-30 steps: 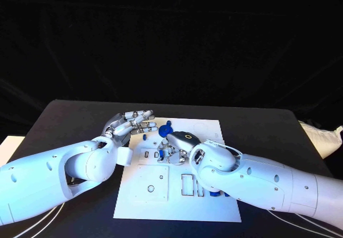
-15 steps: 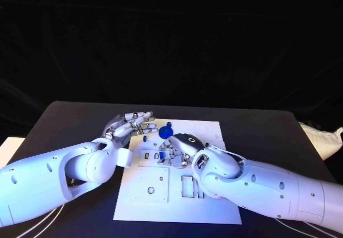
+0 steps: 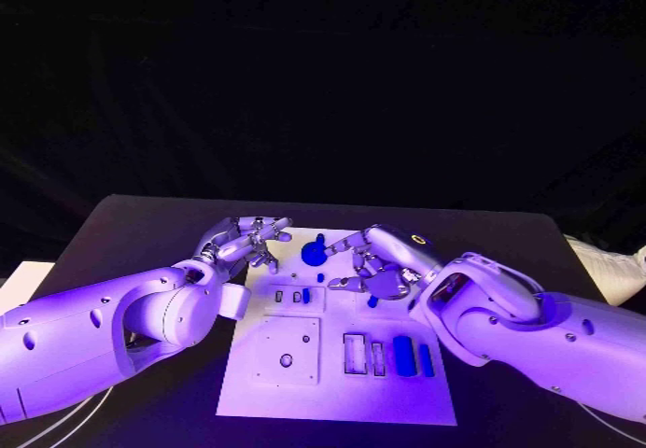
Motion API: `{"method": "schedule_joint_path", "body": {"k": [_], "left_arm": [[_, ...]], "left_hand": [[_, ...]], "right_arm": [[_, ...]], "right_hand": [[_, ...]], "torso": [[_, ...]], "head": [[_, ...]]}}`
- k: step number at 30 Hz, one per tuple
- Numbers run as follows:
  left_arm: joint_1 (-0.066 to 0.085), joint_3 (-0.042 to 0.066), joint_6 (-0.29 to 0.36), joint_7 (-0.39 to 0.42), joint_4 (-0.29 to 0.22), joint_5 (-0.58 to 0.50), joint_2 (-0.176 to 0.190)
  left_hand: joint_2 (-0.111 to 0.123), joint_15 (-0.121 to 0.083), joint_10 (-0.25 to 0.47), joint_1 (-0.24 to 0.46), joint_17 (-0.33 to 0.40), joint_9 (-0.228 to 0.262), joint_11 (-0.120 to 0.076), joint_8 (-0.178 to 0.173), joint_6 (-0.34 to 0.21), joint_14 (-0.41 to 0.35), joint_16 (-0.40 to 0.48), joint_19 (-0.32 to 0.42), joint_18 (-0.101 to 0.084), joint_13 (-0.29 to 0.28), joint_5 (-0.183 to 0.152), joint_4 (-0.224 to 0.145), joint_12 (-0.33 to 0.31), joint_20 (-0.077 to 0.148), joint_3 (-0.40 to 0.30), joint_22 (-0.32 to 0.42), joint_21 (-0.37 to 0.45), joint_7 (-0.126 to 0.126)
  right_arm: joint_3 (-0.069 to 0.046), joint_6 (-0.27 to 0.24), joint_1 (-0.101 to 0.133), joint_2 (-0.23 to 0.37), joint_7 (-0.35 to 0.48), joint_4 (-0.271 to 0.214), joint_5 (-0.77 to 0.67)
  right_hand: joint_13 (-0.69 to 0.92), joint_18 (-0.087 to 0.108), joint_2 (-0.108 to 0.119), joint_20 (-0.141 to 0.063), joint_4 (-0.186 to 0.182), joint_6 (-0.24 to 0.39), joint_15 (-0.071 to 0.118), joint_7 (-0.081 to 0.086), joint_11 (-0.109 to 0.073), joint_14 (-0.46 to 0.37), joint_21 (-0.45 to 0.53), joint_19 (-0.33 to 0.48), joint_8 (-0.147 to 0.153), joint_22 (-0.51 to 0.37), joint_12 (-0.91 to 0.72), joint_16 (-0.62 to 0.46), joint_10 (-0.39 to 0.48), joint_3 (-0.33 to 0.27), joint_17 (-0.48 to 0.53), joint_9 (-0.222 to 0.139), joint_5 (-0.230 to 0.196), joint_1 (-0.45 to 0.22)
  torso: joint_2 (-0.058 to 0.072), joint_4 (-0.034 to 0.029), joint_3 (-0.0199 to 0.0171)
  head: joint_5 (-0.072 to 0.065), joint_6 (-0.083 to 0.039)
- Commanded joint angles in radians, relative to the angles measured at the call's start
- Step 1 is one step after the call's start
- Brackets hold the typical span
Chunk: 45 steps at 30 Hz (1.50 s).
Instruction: Assemble the parts on the task board
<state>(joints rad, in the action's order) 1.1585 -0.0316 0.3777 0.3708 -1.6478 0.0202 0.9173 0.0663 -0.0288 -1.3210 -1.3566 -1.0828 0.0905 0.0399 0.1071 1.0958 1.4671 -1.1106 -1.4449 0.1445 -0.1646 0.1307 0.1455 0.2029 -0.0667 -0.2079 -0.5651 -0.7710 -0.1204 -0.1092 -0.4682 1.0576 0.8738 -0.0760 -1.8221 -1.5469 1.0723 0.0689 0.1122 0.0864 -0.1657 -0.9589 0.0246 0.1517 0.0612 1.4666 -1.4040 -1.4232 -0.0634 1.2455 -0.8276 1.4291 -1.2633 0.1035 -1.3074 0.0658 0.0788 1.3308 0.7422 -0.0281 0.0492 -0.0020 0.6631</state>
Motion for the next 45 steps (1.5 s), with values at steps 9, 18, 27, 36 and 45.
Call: {"method": "schedule_joint_path", "body": {"k": [9, 18, 27, 36, 45], "left_arm": [[0.092, 0.004, -0.221, -0.633, 0.035, 0.556, 0.007], [0.156, 0.003, -0.404, -0.901, 0.086, 0.843, -0.065], [0.169, 0.002, -0.495, -0.986, 0.141, 0.991, -0.158], [0.173, 0.001, -0.554, -1.010, 0.181, 1.027, -0.216], [0.174, 0.000, -0.624, -1.020, 0.209, 1.058, -0.241]], "left_hand": [[-0.032, -0.033, 0.035, 0.035, -0.488, 0.134, -0.040, 0.144, 0.015, 0.104, -0.460, 0.019, -0.060, -0.714, -0.007, 0.027, 0.747, 0.027, 0.047, -0.556, -0.501, 0.038], [-0.008, -0.046, -0.037, 0.128, -0.488, 0.256, -0.058, 0.288, 0.001, 0.104, -0.460, -0.006, -0.082, -0.958, -0.007, 0.116, 0.981, 0.030, 0.138, -0.701, -0.610, 0.069], [-0.027, -0.054, -0.052, 0.221, -0.488, 0.376, -0.066, 0.383, -0.050, 0.104, -0.460, -0.012, -0.089, -1.020, -0.041, 0.146, 1.033, 0.038, 0.250, -0.750, -0.643, 0.079], [-0.038, -0.057, -0.058, 0.248, -0.488, 0.427, -0.070, 0.415, -0.068, 0.104, -0.460, -0.016, -0.092, -1.039, -0.081, 0.148, 1.047, 0.041, 0.304, -0.767, -0.654, 0.082], [-0.041, -0.059, -0.057, 0.261, -0.488, 0.443, -0.071, 0.424, -0.076, 0.104, -0.460, -0.016, -0.092, -1.039, -0.083, 0.147, 1.047, 0.043, 0.325, -0.770, -0.655, 0.084]], "right_arm": [[-0.010, 0.020, 0.034, 0.138, 0.044, 0.015, 0.247], [-0.016, 0.008, 0.040, 0.163, -0.004, 0.081, 0.285], [-0.017, 0.016, 0.041, 0.151, -0.028, 0.095, 0.289], [-0.017, 0.019, 0.041, 0.138, -0.037, 0.102, 0.289], [-0.017, 0.022, 0.041, 0.129, -0.039, 0.103, 0.289]], "right_hand": [[-0.020, 0.002, -0.037, -0.002, 0.021, -0.004, -0.004, -0.004, -0.006, 0.050, 0.016, 0.016, -0.007, -0.020, 0.023, -0.023, 0.023, 0.020, -0.032, 0.002, 0.040, 0.079], [-0.031, 0.005, -0.043, -0.003, 0.017, -0.012, -0.003, -0.004, -0.006, 0.047, 0.025, 0.021, -0.009, -0.033, 0.031, -0.037, 0.025, 0.022, -0.017, 0.002, 0.066, 0.082], [-0.047, 0.010, -0.045, -0.003, 0.000, -0.011, -0.004, -0.004, -0.005, 0.041, 0.042, 0.034, -0.008, -0.061, 0.048, -0.056, 0.032, 0.016, 0.004, 0.002, 0.075, 0.068], [-0.054, 0.012, -0.047, -0.003, -0.013, -0.012, -0.004, -0.004, -0.005, 0.040, 0.050, 0.038, -0.008, -0.072, 0.051, -0.065, 0.032, 0.011, 0.011, 0.002, 0.077, 0.057], [-0.056, 0.012, -0.048, -0.003, -0.017, -0.012, -0.004, -0.004, -0.005, 0.040, 0.051, 0.038, -0.008, -0.074, 0.052, -0.067, 0.033, 0.010, 0.013, 0.002, 0.079, 0.054]], "torso": [[-0.038, 0.0194, -0.0230], [-0.049, 0.0284, -0.0342], [-0.049, 0.0298, -0.0360], [-0.047, 0.0302, -0.0339], [-0.047, 0.0284, -0.0325]], "head": [[0.031, 0.013], [0.042, 0.025], [0.049, 0.028], [0.049, 0.036], [0.046, 0.043]]}}
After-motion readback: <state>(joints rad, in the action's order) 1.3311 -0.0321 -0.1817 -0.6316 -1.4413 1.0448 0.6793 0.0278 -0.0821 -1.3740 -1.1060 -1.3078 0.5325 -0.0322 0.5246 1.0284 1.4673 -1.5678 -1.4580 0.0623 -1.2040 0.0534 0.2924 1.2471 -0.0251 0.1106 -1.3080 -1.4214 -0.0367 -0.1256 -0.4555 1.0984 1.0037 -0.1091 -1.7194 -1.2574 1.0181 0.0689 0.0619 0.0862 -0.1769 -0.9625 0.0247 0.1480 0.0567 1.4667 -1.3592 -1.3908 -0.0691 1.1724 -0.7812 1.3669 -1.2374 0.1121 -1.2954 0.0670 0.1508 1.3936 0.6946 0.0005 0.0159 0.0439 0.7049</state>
